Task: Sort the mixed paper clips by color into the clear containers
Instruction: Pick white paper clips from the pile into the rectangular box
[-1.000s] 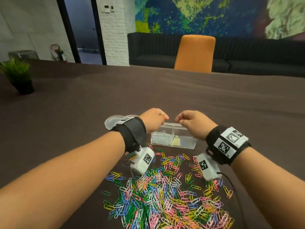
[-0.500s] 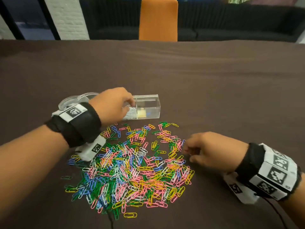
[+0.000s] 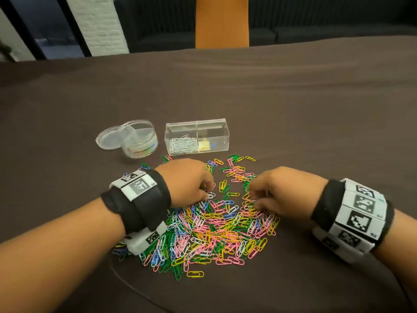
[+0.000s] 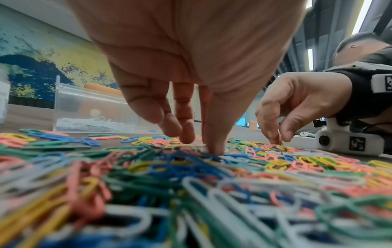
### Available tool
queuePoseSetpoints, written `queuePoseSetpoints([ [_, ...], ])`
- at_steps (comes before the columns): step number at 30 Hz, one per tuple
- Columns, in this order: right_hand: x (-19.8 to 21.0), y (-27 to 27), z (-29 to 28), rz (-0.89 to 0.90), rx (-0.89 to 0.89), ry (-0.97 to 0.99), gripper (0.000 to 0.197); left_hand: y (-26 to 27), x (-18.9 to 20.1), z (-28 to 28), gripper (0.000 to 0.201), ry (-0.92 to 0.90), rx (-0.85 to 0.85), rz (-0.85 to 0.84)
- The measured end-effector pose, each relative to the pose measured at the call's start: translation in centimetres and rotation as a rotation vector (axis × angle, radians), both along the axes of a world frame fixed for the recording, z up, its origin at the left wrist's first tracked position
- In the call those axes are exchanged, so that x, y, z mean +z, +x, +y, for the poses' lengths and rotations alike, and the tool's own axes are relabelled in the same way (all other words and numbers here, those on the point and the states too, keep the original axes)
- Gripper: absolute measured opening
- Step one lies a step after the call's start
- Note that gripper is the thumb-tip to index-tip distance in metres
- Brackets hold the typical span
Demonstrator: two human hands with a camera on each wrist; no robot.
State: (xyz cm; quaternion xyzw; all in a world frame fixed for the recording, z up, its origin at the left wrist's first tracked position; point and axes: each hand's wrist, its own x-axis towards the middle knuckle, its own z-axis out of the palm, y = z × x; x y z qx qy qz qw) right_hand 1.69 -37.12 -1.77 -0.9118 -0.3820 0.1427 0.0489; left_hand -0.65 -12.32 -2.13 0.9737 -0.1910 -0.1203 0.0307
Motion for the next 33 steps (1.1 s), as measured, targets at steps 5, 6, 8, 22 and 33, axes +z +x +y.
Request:
queuePoseSetpoints([
  [5,0.0,0.2,-0.3,-0.011,-0.047,0.099,0.008,-0.4,0.1,0.2,0.004,-0.041,0.004,-0.057],
  [6,0.0,0.3,-0.4,-0.014,-0.059,0.121,0.008,-0.5,0.2,0.3,0.004,-0.06,0.007,-0.068],
  [8,0.0,0.4,-0.5,-0.013,-0.07,0.155,0.008,-0.8,0.3,0.3,0.003,-0.12,0.022,-0.087],
  [22,0.5,-0.1,-0.6,0.022,-0.048,0.198,0.023,-2.1,1.9,2.5,0.028,-1.101,0.627,0.477],
  [33,1.5,0.4,8.8,0.025,0.054,0.0,0.019,-1.6,2.4,4.5,0.007,-0.16,0.325,0.093],
])
